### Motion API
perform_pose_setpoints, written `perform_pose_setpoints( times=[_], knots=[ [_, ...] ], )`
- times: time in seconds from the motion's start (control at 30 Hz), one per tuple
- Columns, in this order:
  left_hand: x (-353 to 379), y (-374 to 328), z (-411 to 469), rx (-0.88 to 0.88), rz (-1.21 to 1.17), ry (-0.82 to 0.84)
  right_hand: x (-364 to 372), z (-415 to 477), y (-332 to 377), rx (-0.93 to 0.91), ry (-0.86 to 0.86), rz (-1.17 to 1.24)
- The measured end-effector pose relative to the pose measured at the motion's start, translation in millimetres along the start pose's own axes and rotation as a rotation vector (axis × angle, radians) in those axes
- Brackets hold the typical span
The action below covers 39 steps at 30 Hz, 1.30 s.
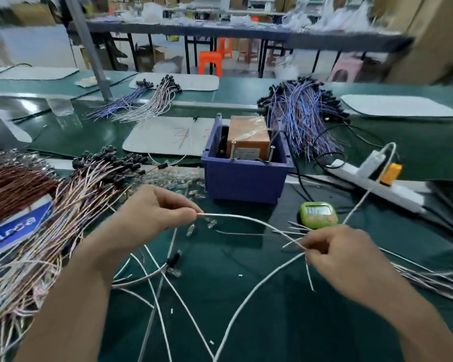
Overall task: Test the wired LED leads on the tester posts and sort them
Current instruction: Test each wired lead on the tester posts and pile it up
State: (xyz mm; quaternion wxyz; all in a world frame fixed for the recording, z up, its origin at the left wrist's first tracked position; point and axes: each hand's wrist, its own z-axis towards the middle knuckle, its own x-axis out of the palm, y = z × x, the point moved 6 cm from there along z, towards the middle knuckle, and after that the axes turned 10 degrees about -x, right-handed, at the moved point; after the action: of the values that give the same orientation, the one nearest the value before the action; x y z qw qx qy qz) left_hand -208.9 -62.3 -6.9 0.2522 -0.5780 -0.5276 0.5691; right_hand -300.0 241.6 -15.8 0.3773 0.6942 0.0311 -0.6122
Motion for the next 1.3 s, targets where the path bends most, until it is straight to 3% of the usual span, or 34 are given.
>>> perform_pose_setpoints(
  times=[0.2,0.33,0.47,0.7,0.8,1.07,1.23,1.3],
  knots=[
    [63,-21,14,0.127,0.025,0.110,16,6,21,-0.143,0.124,0.307],
    [86,-27,12,0.234,-0.032,-0.051,24,21,38,-0.216,0.044,0.494],
    [83,-11,12,0.192,-0.060,-0.246,27,39,35,-0.171,-0.057,0.625],
    [47,6,9,0.079,-0.042,-0.223,32,45,3,-0.072,-0.125,0.866],
    [28,8,10,0.080,-0.112,-0.297,26,44,-10,-0.064,-0.181,0.918],
    [28,25,20,0.041,-0.186,-0.455,31,37,-4,-0.105,-0.114,0.781],
    [47,11,15,0.084,-0.111,-0.304,17,26,2,-0.240,-0.388,0.324],
    [50,5,11,0.111,-0.114,-0.293,15,24,10,-0.322,-0.459,0.289]
  ],
)
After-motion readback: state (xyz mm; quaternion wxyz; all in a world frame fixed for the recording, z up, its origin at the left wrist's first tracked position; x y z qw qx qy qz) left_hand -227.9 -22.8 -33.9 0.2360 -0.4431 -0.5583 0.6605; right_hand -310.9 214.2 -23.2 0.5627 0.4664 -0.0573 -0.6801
